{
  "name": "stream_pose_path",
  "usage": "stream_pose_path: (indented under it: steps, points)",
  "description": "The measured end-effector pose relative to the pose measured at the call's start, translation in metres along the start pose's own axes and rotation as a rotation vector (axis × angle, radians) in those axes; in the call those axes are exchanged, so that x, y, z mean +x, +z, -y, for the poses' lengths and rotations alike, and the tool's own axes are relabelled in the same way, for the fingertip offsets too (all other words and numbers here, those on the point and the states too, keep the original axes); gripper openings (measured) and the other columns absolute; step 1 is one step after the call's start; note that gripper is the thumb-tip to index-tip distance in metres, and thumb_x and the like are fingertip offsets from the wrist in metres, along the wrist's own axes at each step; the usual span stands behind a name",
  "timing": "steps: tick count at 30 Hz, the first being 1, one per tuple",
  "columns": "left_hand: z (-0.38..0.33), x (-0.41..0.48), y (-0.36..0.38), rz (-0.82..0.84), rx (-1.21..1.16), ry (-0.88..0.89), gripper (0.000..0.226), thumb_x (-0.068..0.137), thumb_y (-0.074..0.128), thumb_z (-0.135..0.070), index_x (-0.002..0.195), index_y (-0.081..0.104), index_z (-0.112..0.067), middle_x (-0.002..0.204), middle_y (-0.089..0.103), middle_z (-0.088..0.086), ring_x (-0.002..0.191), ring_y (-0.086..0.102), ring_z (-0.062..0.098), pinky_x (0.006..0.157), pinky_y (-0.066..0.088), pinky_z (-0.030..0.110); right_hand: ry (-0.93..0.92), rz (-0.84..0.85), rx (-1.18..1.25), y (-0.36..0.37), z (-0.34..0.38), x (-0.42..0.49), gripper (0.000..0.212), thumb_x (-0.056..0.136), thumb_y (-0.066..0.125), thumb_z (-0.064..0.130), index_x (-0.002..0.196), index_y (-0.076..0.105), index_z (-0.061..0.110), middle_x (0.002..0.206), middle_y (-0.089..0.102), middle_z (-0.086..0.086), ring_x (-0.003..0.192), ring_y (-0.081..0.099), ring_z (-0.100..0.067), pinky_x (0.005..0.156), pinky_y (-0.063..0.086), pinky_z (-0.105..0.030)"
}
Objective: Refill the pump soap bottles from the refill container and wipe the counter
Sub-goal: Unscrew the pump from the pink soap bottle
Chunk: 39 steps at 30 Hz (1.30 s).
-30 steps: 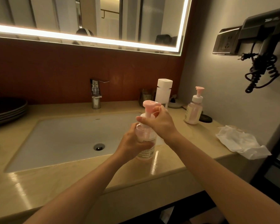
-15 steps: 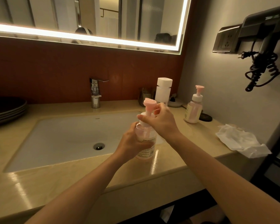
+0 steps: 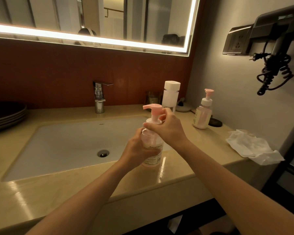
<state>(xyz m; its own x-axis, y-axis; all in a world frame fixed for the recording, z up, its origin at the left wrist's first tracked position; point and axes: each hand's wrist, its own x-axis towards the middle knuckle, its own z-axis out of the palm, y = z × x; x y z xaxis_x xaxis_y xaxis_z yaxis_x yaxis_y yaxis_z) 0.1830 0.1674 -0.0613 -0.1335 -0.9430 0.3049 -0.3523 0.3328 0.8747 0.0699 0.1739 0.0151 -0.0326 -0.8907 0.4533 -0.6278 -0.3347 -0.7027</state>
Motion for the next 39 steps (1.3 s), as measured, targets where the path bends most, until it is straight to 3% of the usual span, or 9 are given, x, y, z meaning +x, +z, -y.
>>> stream_pose_path:
  steps: [5,8,12,19,22,26,29,33,39]
  points:
    - [-0.0012,0.0007,0.0005,0.002,0.017,-0.007,0.070,0.069,0.079,-0.021,0.125,0.039,-0.022,0.112,0.057,-0.002,0.104,0.057,0.020,0.087,0.051,0.041,0.035,0.158,0.296,-0.0055,-0.0002,-0.0050,0.042,0.084,0.062,0.011,0.122,0.048,0.019,0.113,0.056,0.001,0.101,0.055,-0.016,0.070,0.044,-0.016]
    - [-0.0005,0.0010,0.0014,-0.002,0.010,-0.003,0.071,0.069,0.079,-0.022,0.127,0.038,-0.023,0.114,0.057,-0.002,0.104,0.057,0.019,0.086,0.049,0.038,0.030,0.179,0.265,-0.0047,-0.0006,-0.0051,0.043,0.086,0.062,0.020,0.126,0.045,0.019,0.123,0.052,-0.002,0.110,0.053,-0.020,0.074,0.046,-0.019]
    - [0.0013,0.0011,0.0013,0.005,-0.014,-0.005,0.078,0.067,0.080,-0.022,0.131,0.035,-0.024,0.118,0.058,-0.001,0.107,0.058,0.020,0.089,0.050,0.041,-0.027,0.037,-0.077,-0.0005,-0.0016,-0.0016,0.070,0.073,0.071,0.045,0.128,0.044,0.012,0.124,0.049,-0.011,0.111,0.051,-0.024,0.091,0.049,-0.038]
    - [-0.0003,0.0007,0.0011,-0.005,-0.006,-0.009,0.068,0.069,0.078,-0.015,0.124,0.038,-0.024,0.112,0.056,-0.002,0.103,0.056,0.019,0.087,0.050,0.040,-0.025,0.126,0.123,-0.0024,0.0004,-0.0049,0.054,0.086,0.060,0.015,0.136,0.041,0.013,0.124,0.054,-0.005,0.103,0.049,-0.014,0.080,0.039,-0.023]
    - [0.0001,0.0007,0.0014,0.001,-0.017,-0.009,0.070,0.069,0.079,-0.016,0.125,0.038,-0.024,0.112,0.057,-0.003,0.102,0.057,0.018,0.084,0.049,0.037,0.015,0.150,0.181,-0.0016,-0.0009,-0.0038,0.058,0.086,0.062,0.021,0.138,0.038,0.015,0.130,0.051,-0.007,0.115,0.051,-0.023,0.084,0.042,-0.027]
    - [0.0029,0.0012,0.0023,-0.005,-0.021,-0.006,0.078,0.067,0.080,-0.019,0.130,0.035,-0.025,0.117,0.058,-0.003,0.106,0.058,0.018,0.087,0.050,0.040,-0.017,-0.034,-0.048,0.0028,-0.0026,-0.0014,0.069,0.069,0.074,0.045,0.123,0.047,0.011,0.121,0.049,-0.008,0.110,0.050,-0.021,0.091,0.048,-0.033]
    - [0.0027,0.0019,0.0027,-0.010,-0.013,-0.007,0.077,0.067,0.080,-0.018,0.129,0.036,-0.024,0.116,0.057,-0.002,0.105,0.057,0.018,0.087,0.050,0.039,-0.065,-0.072,-0.060,0.0024,-0.0021,-0.0016,0.062,0.069,0.077,0.040,0.117,0.052,0.011,0.108,0.052,-0.003,0.097,0.052,-0.015,0.082,0.047,-0.024]
    - [0.0023,0.0015,0.0024,-0.008,-0.007,0.000,0.071,0.068,0.079,-0.018,0.125,0.038,-0.023,0.112,0.057,-0.003,0.102,0.057,0.017,0.082,0.049,0.033,-0.001,0.085,0.145,-0.0033,-0.0004,-0.0031,0.040,0.082,0.066,0.019,0.119,0.054,0.009,0.103,0.056,0.002,0.098,0.056,-0.017,0.072,0.042,-0.015]
    - [0.0026,0.0009,0.0026,-0.007,-0.035,0.001,0.074,0.068,0.079,-0.017,0.128,0.036,-0.023,0.115,0.057,-0.002,0.104,0.057,0.017,0.081,0.047,0.030,-0.003,0.090,0.117,-0.0004,-0.0035,-0.0050,0.061,0.077,0.072,0.032,0.129,0.046,0.012,0.119,0.053,0.003,0.102,0.051,-0.011,0.081,0.043,-0.022]
